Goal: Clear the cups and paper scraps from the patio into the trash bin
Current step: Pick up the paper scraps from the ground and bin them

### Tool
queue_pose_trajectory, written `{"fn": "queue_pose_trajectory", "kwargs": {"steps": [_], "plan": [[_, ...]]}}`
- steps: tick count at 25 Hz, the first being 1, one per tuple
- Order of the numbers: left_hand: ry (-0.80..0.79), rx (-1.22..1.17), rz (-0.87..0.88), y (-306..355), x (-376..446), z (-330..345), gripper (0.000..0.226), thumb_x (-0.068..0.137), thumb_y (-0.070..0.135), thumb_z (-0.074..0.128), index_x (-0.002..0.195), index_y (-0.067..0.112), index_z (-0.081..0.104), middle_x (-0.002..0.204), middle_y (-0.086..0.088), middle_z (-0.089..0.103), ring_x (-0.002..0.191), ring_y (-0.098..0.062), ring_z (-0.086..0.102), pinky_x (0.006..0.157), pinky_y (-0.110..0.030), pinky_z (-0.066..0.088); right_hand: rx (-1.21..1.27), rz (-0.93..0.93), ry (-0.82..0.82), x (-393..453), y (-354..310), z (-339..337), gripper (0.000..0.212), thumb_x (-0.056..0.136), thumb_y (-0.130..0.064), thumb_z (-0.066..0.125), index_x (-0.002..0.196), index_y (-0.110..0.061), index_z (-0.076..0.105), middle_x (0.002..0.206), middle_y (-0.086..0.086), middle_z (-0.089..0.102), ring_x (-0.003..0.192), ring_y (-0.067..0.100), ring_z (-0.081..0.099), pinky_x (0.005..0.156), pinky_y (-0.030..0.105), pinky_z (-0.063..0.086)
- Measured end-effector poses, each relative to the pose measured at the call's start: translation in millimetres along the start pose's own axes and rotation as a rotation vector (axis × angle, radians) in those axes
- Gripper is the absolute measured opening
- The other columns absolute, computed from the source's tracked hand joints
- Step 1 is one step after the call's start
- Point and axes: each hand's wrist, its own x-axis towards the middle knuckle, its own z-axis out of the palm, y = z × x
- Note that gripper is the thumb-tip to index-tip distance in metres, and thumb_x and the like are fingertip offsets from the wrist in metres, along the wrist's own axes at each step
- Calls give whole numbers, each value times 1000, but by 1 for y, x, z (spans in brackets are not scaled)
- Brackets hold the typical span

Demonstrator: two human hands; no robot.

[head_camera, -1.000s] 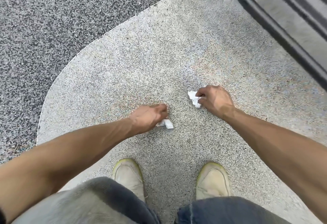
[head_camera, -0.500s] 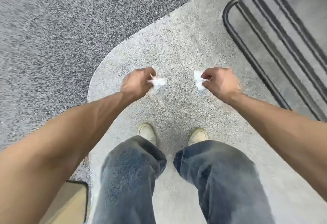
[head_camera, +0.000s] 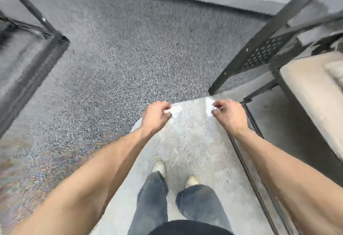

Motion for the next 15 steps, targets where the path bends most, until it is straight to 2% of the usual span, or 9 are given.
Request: {"fn": "queue_pose_trajectory", "kwargs": {"steps": [2,6,11,15], "plan": [[84,-51,-36,19,-24,-36,18,78,19,69,96,23,71,96,-1,71,89,-23,64,81,-38,51,-6,-66,42,-7,-23,-37,22,79,-25,65,100,-24,71,102,4,71,94,27,66,77,32,48],[255,-29,-79,39,-70,-89,22,79,25,66,101,28,71,101,1,71,95,-23,64,80,-37,51,-10,-217,119,-18,-56,-82,18,78,-27,65,96,-27,69,97,-2,68,90,22,65,73,29,46],[462,-58,-181,53,-135,-127,19,82,28,66,101,32,69,103,9,69,94,-15,62,80,-33,50,-12,-420,100,-36,-95,-111,18,80,-28,62,97,-28,69,97,-3,67,88,21,64,72,29,44],[687,-91,-223,57,-188,-144,20,87,30,64,107,29,68,101,9,66,85,-9,57,74,-31,47,65,-578,87,-56,-132,-123,16,84,-27,63,99,-28,68,97,-7,65,83,13,59,71,26,42]]}}
